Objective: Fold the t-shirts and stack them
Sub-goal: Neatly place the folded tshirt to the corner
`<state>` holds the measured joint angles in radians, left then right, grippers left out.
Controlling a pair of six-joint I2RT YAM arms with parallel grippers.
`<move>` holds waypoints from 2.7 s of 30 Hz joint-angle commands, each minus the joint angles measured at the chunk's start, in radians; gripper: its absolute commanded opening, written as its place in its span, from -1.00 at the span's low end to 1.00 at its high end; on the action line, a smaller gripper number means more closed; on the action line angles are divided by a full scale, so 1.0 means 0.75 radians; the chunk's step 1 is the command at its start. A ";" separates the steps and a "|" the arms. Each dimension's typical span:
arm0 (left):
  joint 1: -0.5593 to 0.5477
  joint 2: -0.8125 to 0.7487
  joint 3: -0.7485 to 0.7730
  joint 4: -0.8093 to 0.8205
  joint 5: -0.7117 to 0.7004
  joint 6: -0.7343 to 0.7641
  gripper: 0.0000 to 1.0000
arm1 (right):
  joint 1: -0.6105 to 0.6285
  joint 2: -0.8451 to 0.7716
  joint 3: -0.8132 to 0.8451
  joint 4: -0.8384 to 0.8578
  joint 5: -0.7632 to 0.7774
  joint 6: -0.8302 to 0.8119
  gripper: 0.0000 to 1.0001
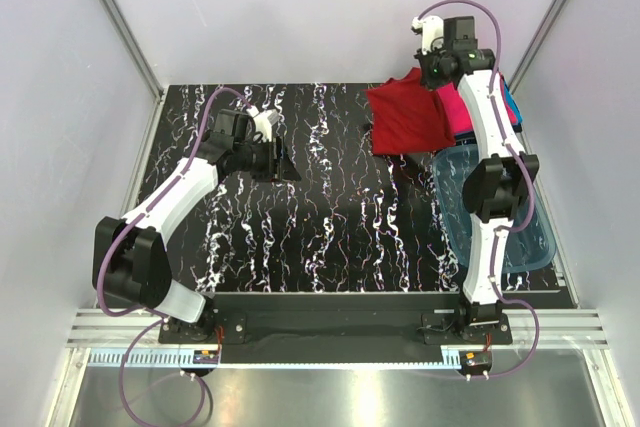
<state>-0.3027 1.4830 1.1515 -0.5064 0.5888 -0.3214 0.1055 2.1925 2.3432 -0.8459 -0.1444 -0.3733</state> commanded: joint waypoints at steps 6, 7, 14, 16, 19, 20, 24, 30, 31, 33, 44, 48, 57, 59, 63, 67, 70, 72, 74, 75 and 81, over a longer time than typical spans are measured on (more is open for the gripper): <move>-0.003 -0.024 -0.001 0.035 0.058 0.003 0.12 | -0.081 -0.129 0.103 -0.022 0.051 -0.155 -1.00; -0.003 -0.022 -0.001 0.037 0.058 0.005 0.12 | -0.089 -0.140 0.105 -0.024 0.041 -0.157 -1.00; -0.003 -0.016 -0.003 0.037 0.060 0.003 0.12 | -0.132 -0.187 0.079 -0.036 0.039 -0.187 -1.00; -0.003 -0.016 -0.003 0.035 0.062 0.005 0.12 | -0.132 -0.181 0.091 -0.036 0.055 -0.214 -1.00; -0.003 -0.012 -0.001 0.037 0.064 0.001 0.12 | -0.194 -0.134 0.177 -0.066 0.009 -0.224 -1.00; -0.003 -0.010 -0.003 0.035 0.066 0.001 0.12 | -0.202 -0.123 0.203 -0.081 0.004 -0.228 -1.00; -0.003 -0.004 0.001 0.037 0.078 -0.003 0.11 | -0.247 -0.099 0.263 -0.120 -0.041 -0.230 -1.00; -0.003 -0.004 -0.001 0.039 0.076 -0.003 0.11 | -0.319 0.005 0.377 -0.132 -0.106 -0.243 -1.00; -0.003 0.000 -0.001 0.039 0.076 -0.005 0.12 | -0.321 0.062 0.408 -0.136 -0.096 -0.249 -1.00; -0.003 0.005 0.001 0.041 0.080 -0.005 0.12 | -0.333 0.158 0.508 -0.136 -0.080 -0.267 -1.00; -0.003 0.039 -0.007 0.041 0.072 -0.003 0.12 | -0.400 0.408 0.623 0.209 -0.043 -0.312 -1.00; -0.003 0.060 -0.003 0.043 0.082 -0.003 0.13 | -0.404 0.408 0.621 0.257 -0.063 -0.318 -1.00; -0.003 0.076 -0.001 0.041 0.113 -0.009 0.12 | -0.407 0.378 0.563 0.297 0.037 -0.443 -1.00; -0.001 0.082 0.005 0.041 0.117 -0.007 0.12 | -0.409 0.400 0.580 0.322 0.029 -0.447 -1.00; 0.001 0.123 0.003 0.041 0.121 -0.003 0.12 | -0.409 0.464 0.619 0.375 0.015 -0.427 -1.00; 0.003 0.150 0.009 0.041 0.131 -0.003 0.12 | -0.407 0.443 0.598 0.426 0.004 -0.410 -1.00; 0.003 0.164 0.013 0.041 0.139 -0.009 0.12 | -0.407 0.382 0.529 0.432 0.000 -0.421 -1.00; 0.003 0.162 0.011 0.041 0.133 -0.009 0.12 | -0.407 0.341 0.490 0.437 0.019 -0.431 -1.00; 0.003 0.160 0.009 0.041 0.131 -0.009 0.13 | -0.409 0.335 0.459 0.447 0.025 -0.457 -1.00; 0.003 0.154 0.009 0.041 0.127 -0.005 0.13 | -0.409 0.347 0.461 0.449 0.029 -0.462 -1.00; 0.005 0.172 0.007 0.041 0.113 -0.001 0.13 | -0.413 0.435 0.520 0.502 0.047 -0.470 -1.00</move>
<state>-0.3023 1.6058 1.1511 -0.4999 0.6521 -0.3218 -0.1993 2.5370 2.6831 -0.5785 -0.1459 -0.7029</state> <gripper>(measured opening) 0.562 0.041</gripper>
